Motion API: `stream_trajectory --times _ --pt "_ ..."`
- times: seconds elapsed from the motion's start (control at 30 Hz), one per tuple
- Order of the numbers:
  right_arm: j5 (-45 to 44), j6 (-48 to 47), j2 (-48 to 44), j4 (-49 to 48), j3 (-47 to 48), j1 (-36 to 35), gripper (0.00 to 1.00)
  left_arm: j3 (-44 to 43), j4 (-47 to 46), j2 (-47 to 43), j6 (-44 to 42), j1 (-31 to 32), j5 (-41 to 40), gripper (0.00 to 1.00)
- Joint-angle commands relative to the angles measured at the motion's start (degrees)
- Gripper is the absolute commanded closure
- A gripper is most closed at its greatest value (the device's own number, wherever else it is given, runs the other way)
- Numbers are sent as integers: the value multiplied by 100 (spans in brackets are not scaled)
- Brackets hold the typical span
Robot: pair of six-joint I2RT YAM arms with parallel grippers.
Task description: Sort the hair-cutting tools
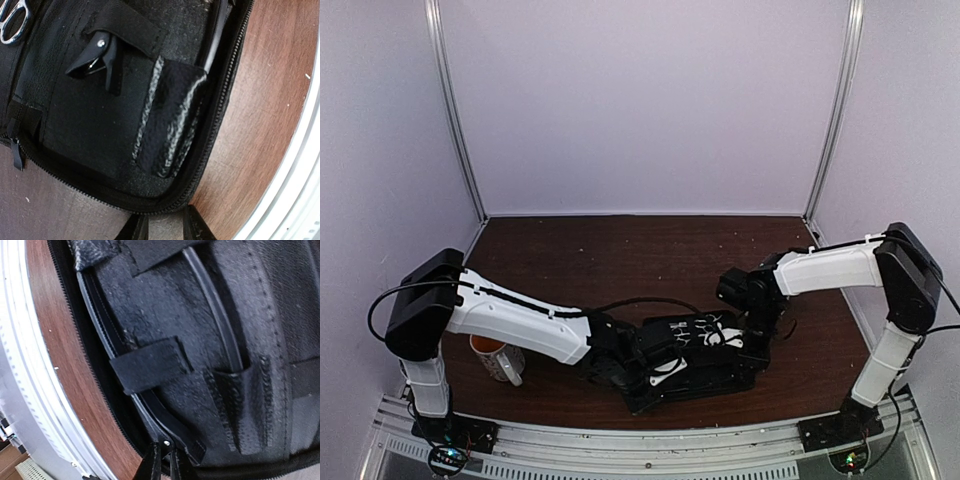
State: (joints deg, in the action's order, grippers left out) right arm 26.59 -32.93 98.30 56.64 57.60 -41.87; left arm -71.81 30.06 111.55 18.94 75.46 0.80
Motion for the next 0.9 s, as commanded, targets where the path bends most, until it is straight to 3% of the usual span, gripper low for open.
stream_trajectory --times 0.0,0.57,0.87 --pt "478 -48 225 -70 92 -203 90 -96 -273 130 -126 39 -180 73" --pt "873 -72 698 109 743 -349 89 -116 -256 158 -233 97 -392 73" --pt "1322 -161 799 230 847 -481 84 -135 -255 137 -203 162 -711 73"
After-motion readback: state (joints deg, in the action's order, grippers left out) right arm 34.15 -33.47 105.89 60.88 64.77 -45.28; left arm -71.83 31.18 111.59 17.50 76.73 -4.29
